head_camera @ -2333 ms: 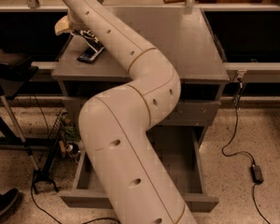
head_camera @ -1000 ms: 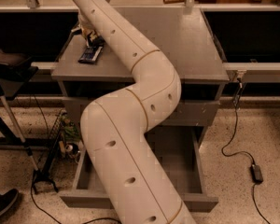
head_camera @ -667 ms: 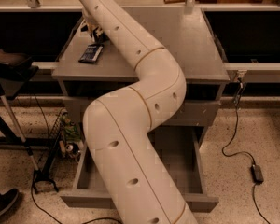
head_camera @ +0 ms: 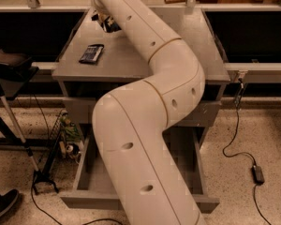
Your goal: Place blue chip bag into middle drawer
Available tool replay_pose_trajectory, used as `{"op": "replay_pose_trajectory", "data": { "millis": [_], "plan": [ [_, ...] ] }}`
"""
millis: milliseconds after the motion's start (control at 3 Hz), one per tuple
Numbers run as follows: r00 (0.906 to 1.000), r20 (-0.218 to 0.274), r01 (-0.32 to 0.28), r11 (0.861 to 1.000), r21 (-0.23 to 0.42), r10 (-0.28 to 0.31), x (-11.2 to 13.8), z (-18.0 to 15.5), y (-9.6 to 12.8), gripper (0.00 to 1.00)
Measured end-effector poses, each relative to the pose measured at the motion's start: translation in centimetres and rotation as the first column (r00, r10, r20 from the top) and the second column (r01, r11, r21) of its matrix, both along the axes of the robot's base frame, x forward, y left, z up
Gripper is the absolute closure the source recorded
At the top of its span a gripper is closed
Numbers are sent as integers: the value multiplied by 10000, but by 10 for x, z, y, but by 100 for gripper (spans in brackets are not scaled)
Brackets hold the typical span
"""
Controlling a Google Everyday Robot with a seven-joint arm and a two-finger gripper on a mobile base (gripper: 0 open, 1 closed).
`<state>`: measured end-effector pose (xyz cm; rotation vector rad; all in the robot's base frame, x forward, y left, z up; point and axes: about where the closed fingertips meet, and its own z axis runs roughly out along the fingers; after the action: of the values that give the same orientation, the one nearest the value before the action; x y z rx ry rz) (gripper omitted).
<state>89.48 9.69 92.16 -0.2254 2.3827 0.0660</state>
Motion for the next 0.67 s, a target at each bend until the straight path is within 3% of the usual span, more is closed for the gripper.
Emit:
{"op": "replay_pose_trajectory", "data": {
  "millis": [667],
  "plan": [
    [9943, 413, -978, 9952, -34, 979, -34, 35, -14, 100]
  ]
}}
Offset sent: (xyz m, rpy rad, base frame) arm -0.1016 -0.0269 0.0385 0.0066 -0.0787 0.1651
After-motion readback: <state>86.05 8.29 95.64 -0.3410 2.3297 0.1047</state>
